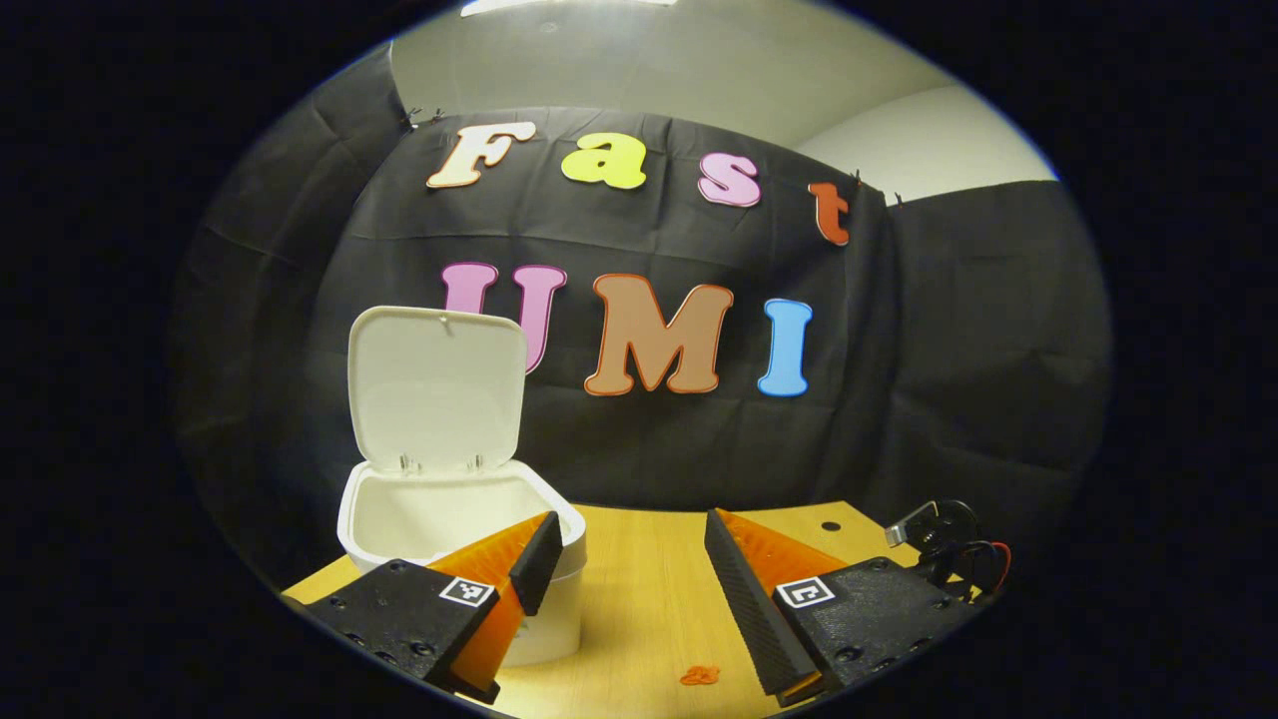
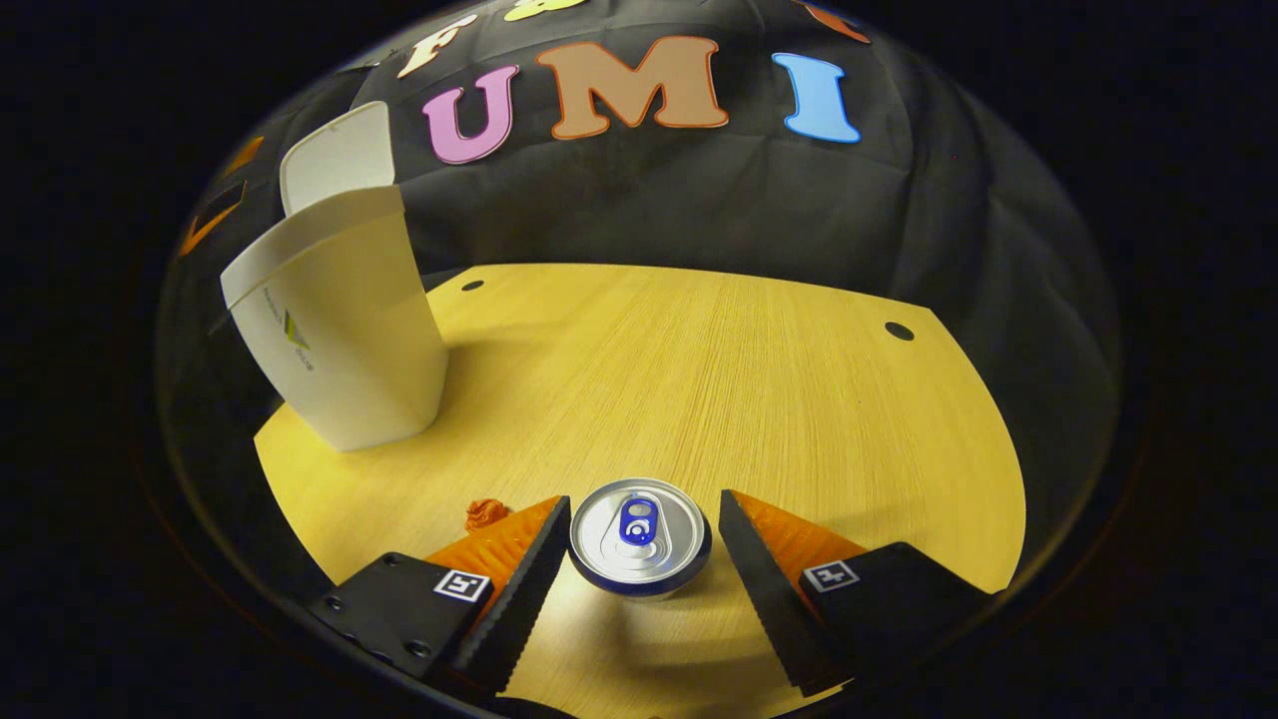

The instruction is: Press the lid of the desktop garbage bin to open it, pick up the crumpled paper on the desktop and throw it into the bin, then pick up the pop can on the desktop and drop it into the bin, and finally close the garbage bin lid.

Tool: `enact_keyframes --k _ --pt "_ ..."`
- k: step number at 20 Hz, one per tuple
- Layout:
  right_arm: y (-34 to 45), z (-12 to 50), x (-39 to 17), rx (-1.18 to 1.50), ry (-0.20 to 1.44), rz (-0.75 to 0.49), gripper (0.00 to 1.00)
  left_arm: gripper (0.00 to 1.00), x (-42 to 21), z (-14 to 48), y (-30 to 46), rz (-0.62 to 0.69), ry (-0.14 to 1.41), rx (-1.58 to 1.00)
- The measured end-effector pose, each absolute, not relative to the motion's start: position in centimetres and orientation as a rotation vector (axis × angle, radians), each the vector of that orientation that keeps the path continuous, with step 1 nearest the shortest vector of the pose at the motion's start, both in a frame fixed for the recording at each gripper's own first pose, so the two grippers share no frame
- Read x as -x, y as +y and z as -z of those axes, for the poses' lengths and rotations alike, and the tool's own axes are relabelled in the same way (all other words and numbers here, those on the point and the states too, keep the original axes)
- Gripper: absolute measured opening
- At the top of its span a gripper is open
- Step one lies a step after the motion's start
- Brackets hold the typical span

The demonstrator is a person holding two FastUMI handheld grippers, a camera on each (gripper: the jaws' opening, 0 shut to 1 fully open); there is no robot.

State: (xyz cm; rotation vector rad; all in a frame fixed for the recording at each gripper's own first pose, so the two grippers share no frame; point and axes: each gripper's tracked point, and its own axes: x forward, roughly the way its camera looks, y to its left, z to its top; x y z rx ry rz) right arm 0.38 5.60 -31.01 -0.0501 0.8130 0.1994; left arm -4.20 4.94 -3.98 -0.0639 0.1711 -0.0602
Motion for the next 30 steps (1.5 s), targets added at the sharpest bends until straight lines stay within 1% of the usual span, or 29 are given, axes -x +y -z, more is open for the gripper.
enact_keyframes --k 3,4,5,6,8,9,10,11,12,13,14,15,16,17,18,19,21,24,27,30 --pt "5.9 32.2 -0.5 0.069 0.834 -0.205 0.98 0.86 4.4 4.1 5.5 0.044 0.175 0.042" --pt "6.0 32.5 -0.6 0.072 0.835 -0.206 0.93 0.87 4.5 4.3 5.8 0.04 0.18 0.038" --pt "6.1 32.7 -0.7 0.079 0.834 -0.207 0.98 0.87 4.6 4.4 5.9 0.036 0.183 0.038" --pt "6.0 33.0 -0.8 0.088 0.835 -0.209 0.93 0.87 4.5 4.6 6.1 0.035 0.188 0.04" --pt "6.0 33.4 -0.9 0.104 0.838 -0.211 0.92 0.87 4.4 5.0 6.4 0.027 0.201 0.043" --pt "6.0 33.3 -1.2 0.103 0.82 -0.211 0.85 0.87 4.3 5.1 6.5 0.026 0.206 0.046" --pt "5.8 33.3 -1.4 0.115 0.81 -0.209 0.84 0.87 4.4 5.3 6.5 0.024 0.209 0.048" --pt "5.6 33.0 -1.6 0.127 0.792 -0.206 0.86 0.87 4.2 5.3 6.7 0.02 0.208 0.046" --pt "5.7 33.0 -1.7 0.132 0.785 -0.208 0.82 0.85 4.1 5.3 6.8 0.017 0.207 0.043" --pt "5.8 32.7 -1.8 0.124 0.769 -0.211 0.84 0.85 4.0 5.4 6.9 0.014 0.208 0.04" --pt "5.8 32.2 -1.9 0.115 0.754 -0.211 0.82 0.87 3.9 5.5 7.0 0.013 0.21 0.038" --pt "5.7 31.3 -2.3 0.104 0.732 -0.209 0.82 0.85 3.8 5.6 7.2 0.007 0.211 0.036" --pt "5.9 30.1 -2.8 0.084 0.705 -0.213 0.84 0.87 3.7 5.6 7.4 0.004 0.212 0.035" --pt "6.0 28.6 -3.5 0.063 0.67 -0.215 0.82 0.87 3.6 5.5 7.5 0.002 0.212 0.034" --pt "6.2 27.1 -4.1 0.042 0.633 -0.216 0.83 0.87 3.5 5.6 7.7 -0.001 0.211 0.034" --pt "6.3 25.2 -4.8 0.022 0.595 -0.217 0.82 0.87 3.4 5.5 7.7 -0.001 0.211 0.035" --pt "6.5 20.8 -6.3 -0.02 0.508 -0.224 0.83 0.87 3.3 5.6 7.9 -0.003 0.209 0.04" --pt "8.3 15.0 -8.5 -0.082 0.394 -0.252 0.83 0.87 3.2 5.6 8.5 -0.01 0.206 0.046" --pt "10.7 9.7 -9.6 -0.107 0.292 -0.295 0.82 0.87 3.6 5.4 9.6 -0.024 0.194 0.052" --pt "14.6 5.3 -10.3 -0.122 0.205 -0.372 0.83 0.87 4.2 5.5 11.1 -0.042 0.189 0.06"
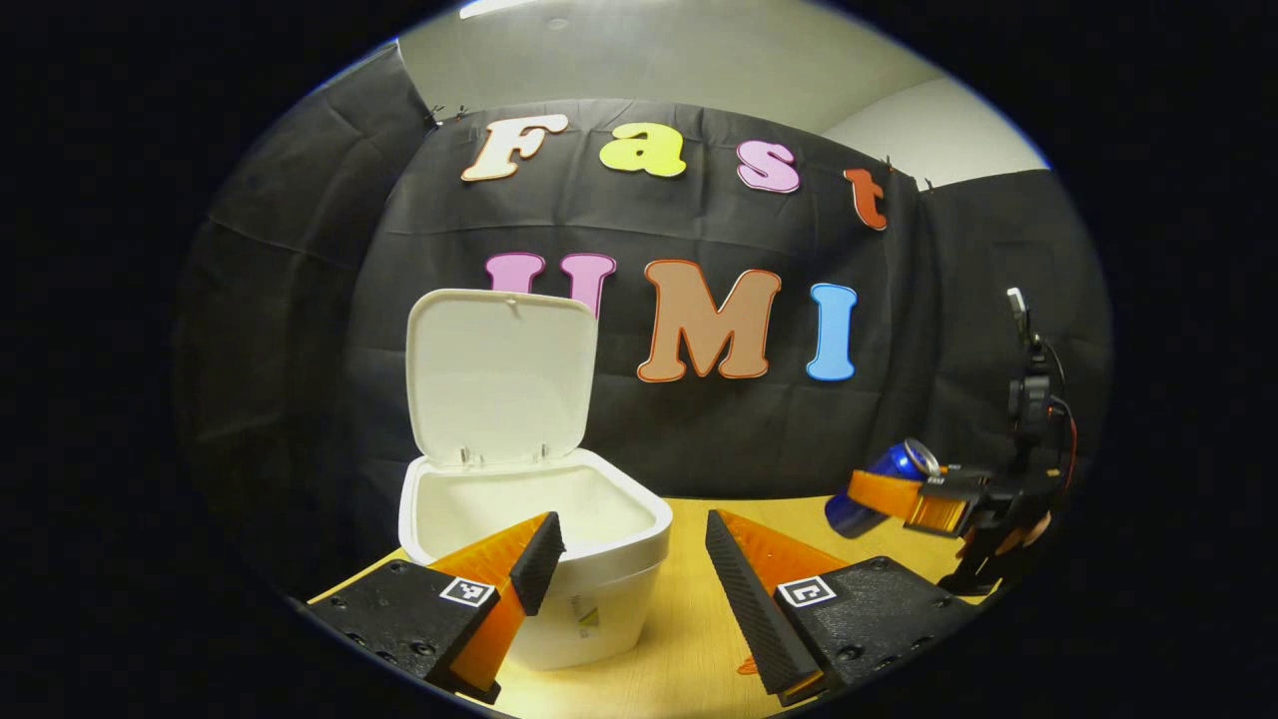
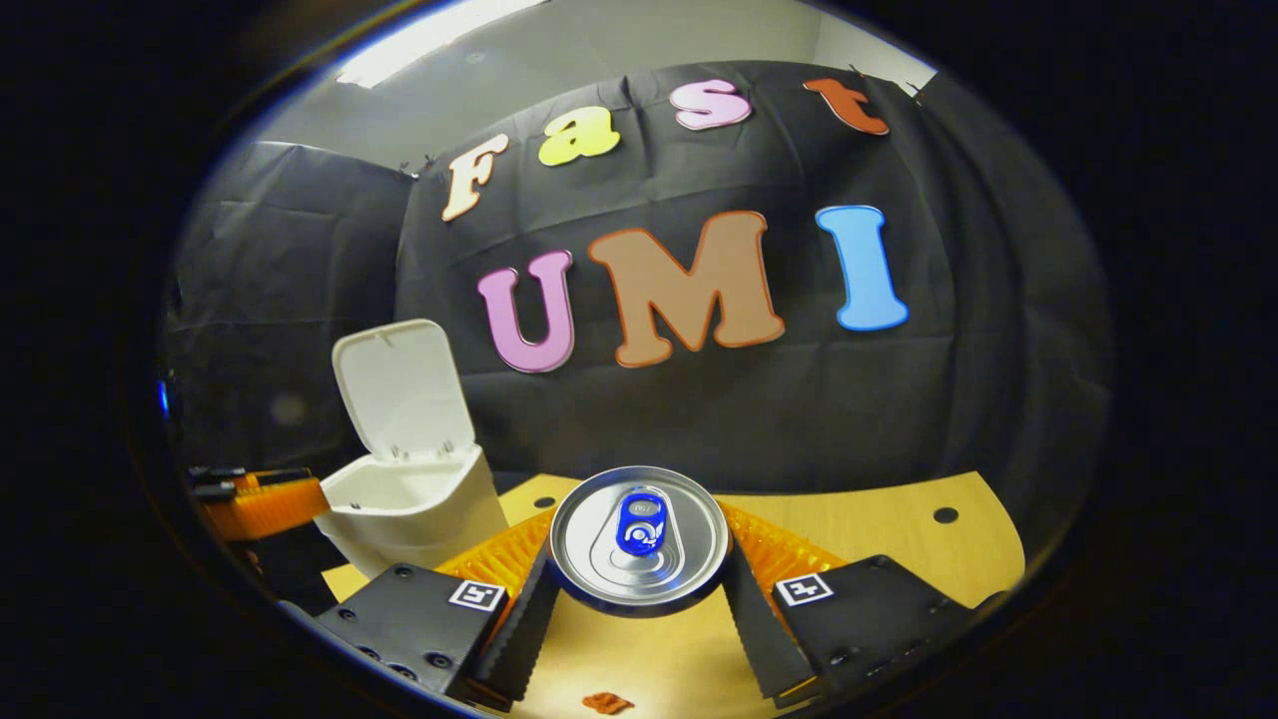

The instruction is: Press the lid of the desktop garbage bin to open it, pick up the crumpled paper on the desktop and throw it into the bin, then pick up the pop can on the desktop and drop it into the bin, and finally close the garbage bin lid.

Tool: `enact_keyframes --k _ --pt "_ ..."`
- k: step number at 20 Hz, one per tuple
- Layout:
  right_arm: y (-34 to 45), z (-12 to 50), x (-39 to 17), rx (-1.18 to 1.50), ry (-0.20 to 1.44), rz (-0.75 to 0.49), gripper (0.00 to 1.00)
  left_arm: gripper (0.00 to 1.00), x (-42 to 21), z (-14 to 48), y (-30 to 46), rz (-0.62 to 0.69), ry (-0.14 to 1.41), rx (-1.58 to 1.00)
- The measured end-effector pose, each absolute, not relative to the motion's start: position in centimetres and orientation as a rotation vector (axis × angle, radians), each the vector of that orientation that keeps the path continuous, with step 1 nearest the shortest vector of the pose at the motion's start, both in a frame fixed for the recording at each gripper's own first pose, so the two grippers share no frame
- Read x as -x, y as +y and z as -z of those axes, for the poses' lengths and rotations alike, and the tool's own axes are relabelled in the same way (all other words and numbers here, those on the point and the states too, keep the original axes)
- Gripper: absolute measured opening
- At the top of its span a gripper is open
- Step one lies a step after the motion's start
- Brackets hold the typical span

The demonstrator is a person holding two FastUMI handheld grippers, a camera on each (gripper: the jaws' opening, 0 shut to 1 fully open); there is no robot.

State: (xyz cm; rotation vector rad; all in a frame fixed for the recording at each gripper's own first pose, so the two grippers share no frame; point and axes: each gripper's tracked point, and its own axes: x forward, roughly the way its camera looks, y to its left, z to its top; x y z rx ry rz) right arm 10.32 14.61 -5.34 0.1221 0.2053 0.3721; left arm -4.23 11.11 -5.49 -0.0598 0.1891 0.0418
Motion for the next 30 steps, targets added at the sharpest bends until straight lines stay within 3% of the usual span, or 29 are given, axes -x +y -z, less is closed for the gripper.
enact_keyframes --k 7,19,22,24,30 --pt "24.3 -0.3 -10.9 -0.11 0.083 -0.527 0.82 0.87 6.6 5.2 16.9 -0.127 0.181 0.042" --pt "37.9 5.9 -10.9 -0.028 0.226 -0.696 0.82 0.87 11.2 5.7 25.0 -0.285 0.208 0.011" --pt "38.5 8.2 -10.5 -0.005 0.321 -0.703 0.87 0.87 11.6 6.0 25.3 -0.296 0.211 0.019" --pt "37.9 8.2 -9.8 -0.013 0.311 -0.698 1.0 0.87 11.3 5.9 24.8 -0.288 0.21 0.02" --pt "30.5 1.2 -9.5 0.003 0.069 -0.57 1.0 0.87 8.6 5.2 21.2 -0.204 0.185 0.03"
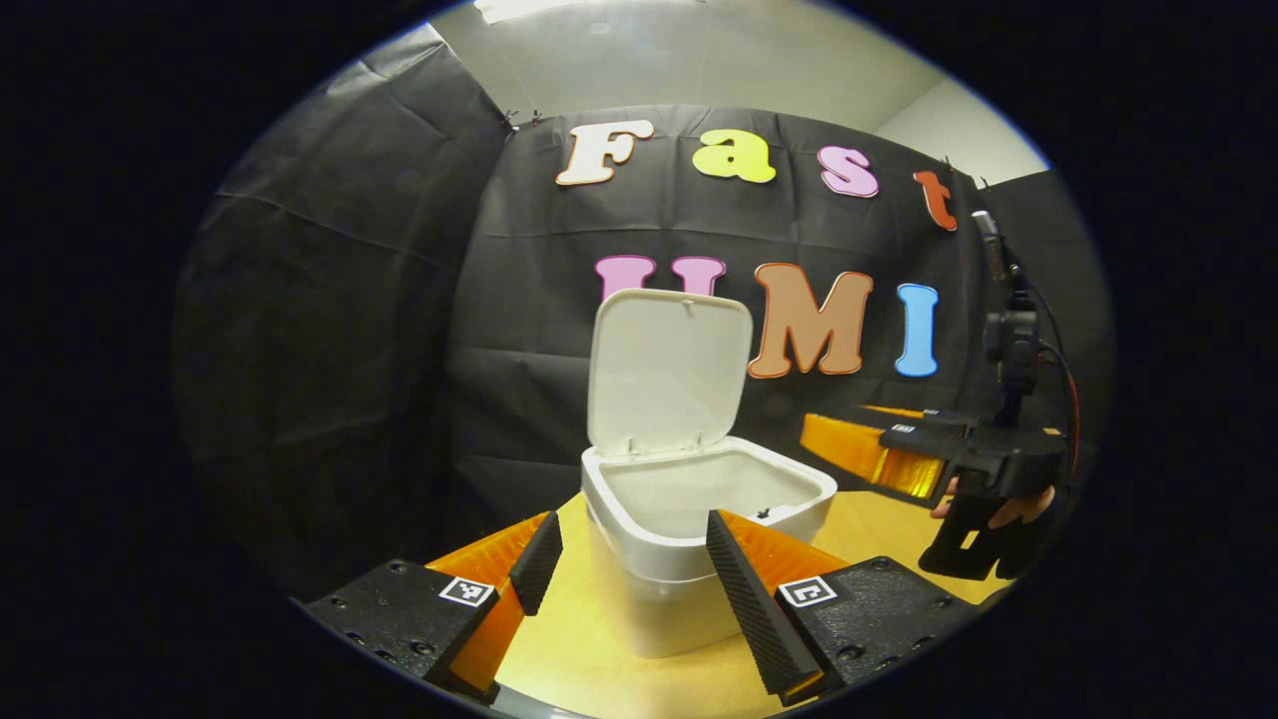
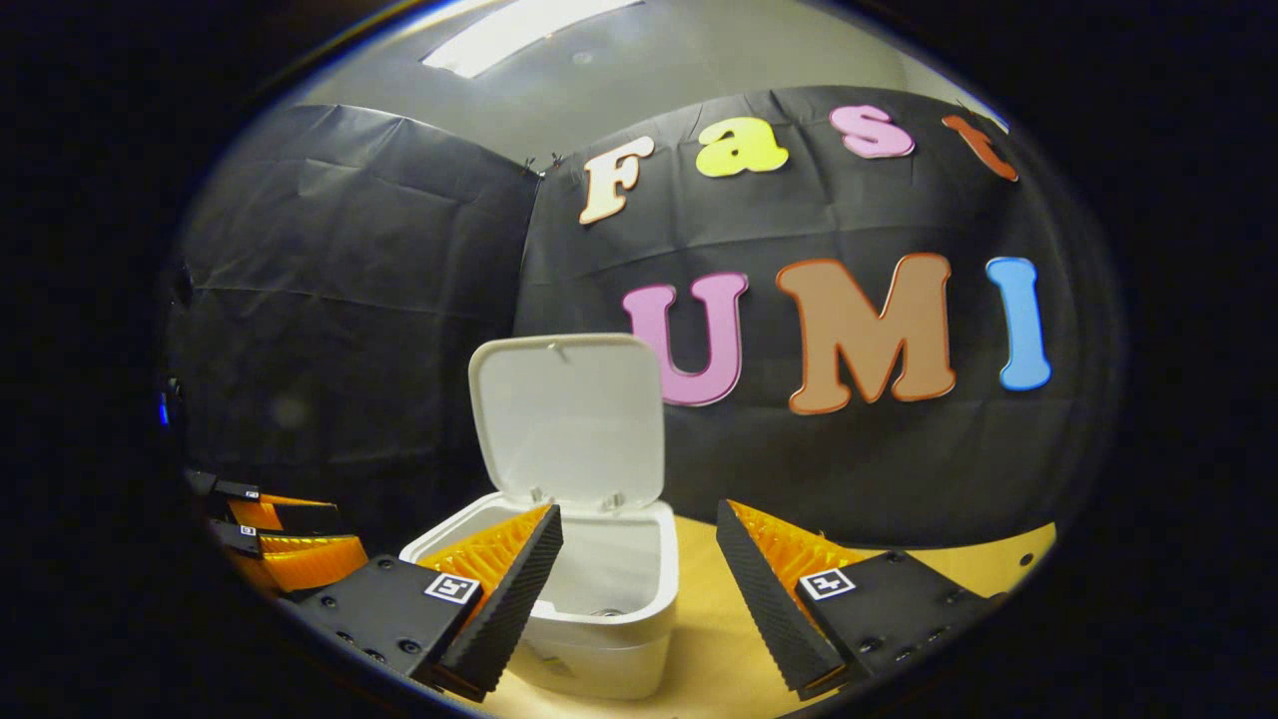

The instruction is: Press the lid of the desktop garbage bin to open it, pick up the crumpled paper on the desktop and throw it into the bin, then pick up the pop can on the desktop and drop it into the bin, and finally close the garbage bin lid.

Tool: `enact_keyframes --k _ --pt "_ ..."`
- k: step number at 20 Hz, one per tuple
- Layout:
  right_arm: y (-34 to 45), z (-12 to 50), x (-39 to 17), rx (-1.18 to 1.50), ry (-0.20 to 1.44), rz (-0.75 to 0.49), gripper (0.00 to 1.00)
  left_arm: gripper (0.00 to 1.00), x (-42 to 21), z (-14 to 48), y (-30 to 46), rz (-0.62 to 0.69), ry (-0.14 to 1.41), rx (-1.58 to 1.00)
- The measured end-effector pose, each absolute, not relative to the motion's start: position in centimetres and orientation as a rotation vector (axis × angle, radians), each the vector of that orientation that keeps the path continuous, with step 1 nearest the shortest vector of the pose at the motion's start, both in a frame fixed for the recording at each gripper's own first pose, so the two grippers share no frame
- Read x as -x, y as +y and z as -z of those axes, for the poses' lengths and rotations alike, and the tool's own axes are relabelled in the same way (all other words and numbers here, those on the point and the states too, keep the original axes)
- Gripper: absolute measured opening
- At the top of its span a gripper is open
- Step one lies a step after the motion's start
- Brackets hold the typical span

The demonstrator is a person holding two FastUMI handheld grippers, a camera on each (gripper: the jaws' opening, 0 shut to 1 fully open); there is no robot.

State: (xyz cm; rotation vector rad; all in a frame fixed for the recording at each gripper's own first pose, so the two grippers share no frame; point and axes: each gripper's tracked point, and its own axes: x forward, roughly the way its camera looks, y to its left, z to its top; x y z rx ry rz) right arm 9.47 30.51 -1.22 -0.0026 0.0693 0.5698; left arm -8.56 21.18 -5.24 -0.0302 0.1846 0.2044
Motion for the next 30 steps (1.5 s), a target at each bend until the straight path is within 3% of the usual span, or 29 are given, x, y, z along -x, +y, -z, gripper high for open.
enact_keyframes --k 6,13,21,30 --pt "18.4 -1.1 -8.1 0.044 -0.009 -0.353 1.0 0.86 4.4 4.1 14.2 -0.032 0.151 0.055" --pt "4.0 0.3 -4.5 0.032 0.036 -0.092 0.99 0.87 1.1 4.9 3.7 0.187 0.168 0.07" --pt "-8.7 3.7 1.0 -0.034 0.124 0.156 1.0 0.88 0.0 16.0 -4.2 0.297 0.446 0.122" --pt "-13.5 7.8 3.3 -0.054 0.242 0.234 1.0 0.89 4.2 29.5 -7.4 0.332 0.796 0.115"
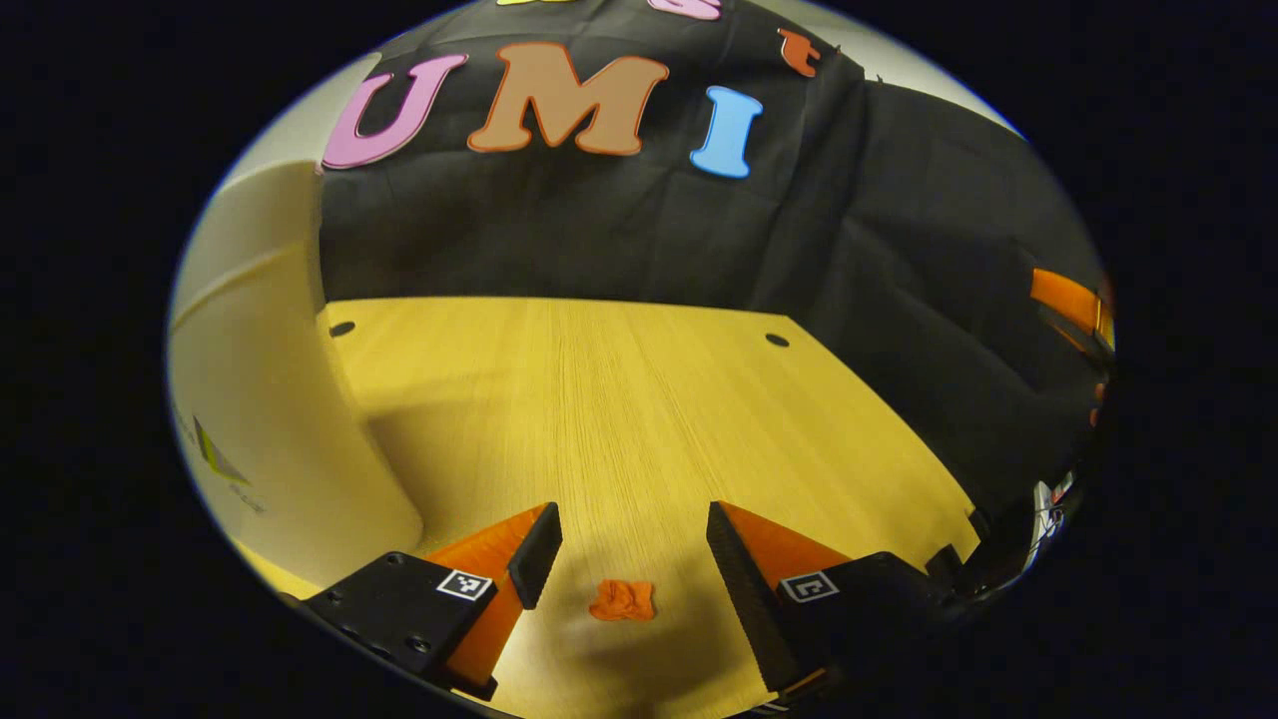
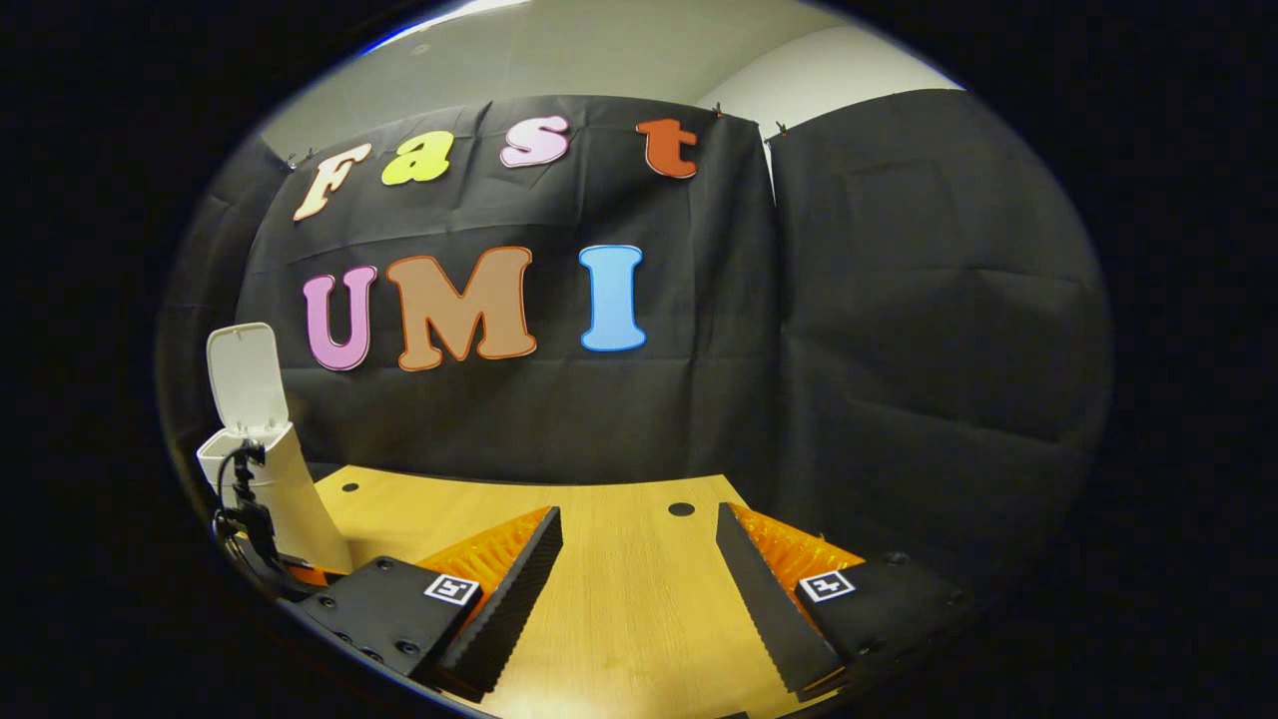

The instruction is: Press the lid of the desktop garbage bin to open it, pick up the crumpled paper on the desktop and throw it into the bin, then pick up the pop can on the desktop and drop it into the bin, and finally close the garbage bin lid.

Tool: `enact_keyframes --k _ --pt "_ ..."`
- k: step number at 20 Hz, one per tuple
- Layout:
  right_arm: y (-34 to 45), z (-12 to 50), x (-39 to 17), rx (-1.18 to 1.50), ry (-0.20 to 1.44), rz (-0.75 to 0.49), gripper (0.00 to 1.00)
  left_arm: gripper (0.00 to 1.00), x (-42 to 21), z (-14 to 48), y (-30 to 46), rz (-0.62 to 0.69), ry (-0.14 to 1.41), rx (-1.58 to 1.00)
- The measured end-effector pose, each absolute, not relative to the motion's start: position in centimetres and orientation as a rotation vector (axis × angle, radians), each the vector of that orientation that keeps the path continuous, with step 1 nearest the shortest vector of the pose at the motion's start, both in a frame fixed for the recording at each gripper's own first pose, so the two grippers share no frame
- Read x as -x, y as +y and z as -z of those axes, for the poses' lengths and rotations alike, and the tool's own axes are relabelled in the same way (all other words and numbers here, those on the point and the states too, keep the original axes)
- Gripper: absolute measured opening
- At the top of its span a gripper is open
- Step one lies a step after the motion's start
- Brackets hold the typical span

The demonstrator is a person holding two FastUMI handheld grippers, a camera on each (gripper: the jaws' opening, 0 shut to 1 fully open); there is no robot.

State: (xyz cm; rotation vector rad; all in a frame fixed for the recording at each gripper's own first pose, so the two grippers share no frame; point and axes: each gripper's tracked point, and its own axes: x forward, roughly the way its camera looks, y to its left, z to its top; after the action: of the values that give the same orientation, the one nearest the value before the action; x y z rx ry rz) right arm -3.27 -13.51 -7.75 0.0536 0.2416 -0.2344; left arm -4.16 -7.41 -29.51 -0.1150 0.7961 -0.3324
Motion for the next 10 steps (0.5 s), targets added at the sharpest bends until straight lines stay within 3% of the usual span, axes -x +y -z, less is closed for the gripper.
enact_keyframes --k 3,7,10 --pt "-14.2 8.5 3.6 -0.046 0.269 0.239 0.99 0.93 7.2 33.4 -7.4 0.322 0.894 0.099" --pt "-14.9 9.0 4.0 -0.036 0.295 0.247 1.0 0.92 8.0 35.9 -7.9 0.325 0.916 0.069" --pt "-15.2 9.0 4.1 -0.028 0.302 0.248 1.0 0.85 8.4 37.5 -7.5 0.325 0.933 0.011"
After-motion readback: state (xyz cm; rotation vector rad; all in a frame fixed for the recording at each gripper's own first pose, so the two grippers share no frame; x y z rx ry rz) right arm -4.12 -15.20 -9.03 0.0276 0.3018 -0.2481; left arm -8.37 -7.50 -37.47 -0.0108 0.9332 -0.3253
